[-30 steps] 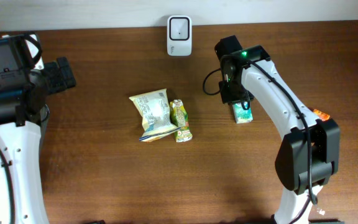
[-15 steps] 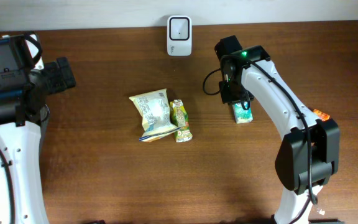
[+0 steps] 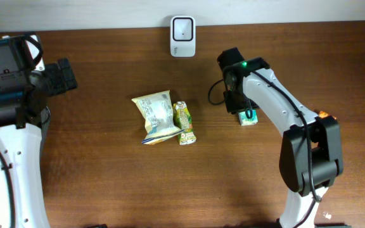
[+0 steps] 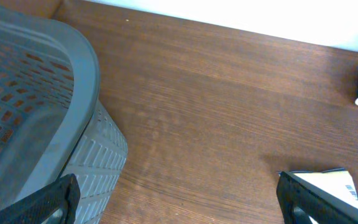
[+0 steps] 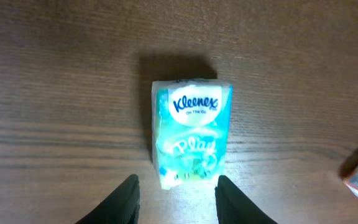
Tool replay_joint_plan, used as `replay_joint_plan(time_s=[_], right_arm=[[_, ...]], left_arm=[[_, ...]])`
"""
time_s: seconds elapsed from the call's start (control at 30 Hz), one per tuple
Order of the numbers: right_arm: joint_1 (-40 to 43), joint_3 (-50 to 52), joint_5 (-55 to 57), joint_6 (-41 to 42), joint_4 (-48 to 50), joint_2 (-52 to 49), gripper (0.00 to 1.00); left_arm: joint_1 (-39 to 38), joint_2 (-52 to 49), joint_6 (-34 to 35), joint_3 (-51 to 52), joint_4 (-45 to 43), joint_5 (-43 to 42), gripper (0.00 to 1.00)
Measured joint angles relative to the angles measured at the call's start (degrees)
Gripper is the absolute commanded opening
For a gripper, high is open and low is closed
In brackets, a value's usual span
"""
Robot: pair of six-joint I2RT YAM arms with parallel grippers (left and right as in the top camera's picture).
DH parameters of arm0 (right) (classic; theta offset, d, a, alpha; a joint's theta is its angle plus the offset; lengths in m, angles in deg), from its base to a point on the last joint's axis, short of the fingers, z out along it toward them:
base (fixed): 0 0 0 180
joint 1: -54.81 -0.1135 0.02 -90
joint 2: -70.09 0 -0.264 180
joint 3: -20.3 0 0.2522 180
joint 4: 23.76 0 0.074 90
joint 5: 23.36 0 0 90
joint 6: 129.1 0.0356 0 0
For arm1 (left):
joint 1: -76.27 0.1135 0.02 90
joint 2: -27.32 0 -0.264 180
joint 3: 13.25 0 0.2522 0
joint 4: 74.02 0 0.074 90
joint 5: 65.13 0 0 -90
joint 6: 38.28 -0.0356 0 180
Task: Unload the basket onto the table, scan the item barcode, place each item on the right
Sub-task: 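Lift the teal tissue pack and move it toward the scanner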
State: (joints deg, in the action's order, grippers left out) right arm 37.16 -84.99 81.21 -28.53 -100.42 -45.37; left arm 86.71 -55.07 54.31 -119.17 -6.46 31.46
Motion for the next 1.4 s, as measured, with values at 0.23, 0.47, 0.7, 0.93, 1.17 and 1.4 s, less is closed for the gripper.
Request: replay_joint_plan(time_s=[0.23,0.47,0.7,0.93,1.17,1.4], right_arm=[[0.0,9.8,1.7,-0.7,8.8,-0.3,0.38],[0.0,10.3,4.1,-3.4,14.2,-0.3,0.27],[0.0,11.9,5.8,-4.5,16.0,-1.5,0.04],[0.7,4.1,-10.7,-2.3,2.9,1.2,0.04],[8.4,11.5,-55.4,-4.8,18.6,2.7,0.04],[16.1,12.6,-58.4,-5.2,18.5,-4.6,0.14]], left_arm=[[0.0,0.0,0.0,0.0,0.0,0.0,0.99],[0.0,0.0,0.0,0.0,0.0,0.0,0.99],[0.0,0.0,0.0,0.0,0.0,0.0,0.99],[0.0,0.0,0.0,0.0,0.0,0.0,0.99],[0.0,0.0,0.0,0.0,0.0,0.0,0.99],[0.0,0.0,0.0,0.0,0.0,0.0,0.99]])
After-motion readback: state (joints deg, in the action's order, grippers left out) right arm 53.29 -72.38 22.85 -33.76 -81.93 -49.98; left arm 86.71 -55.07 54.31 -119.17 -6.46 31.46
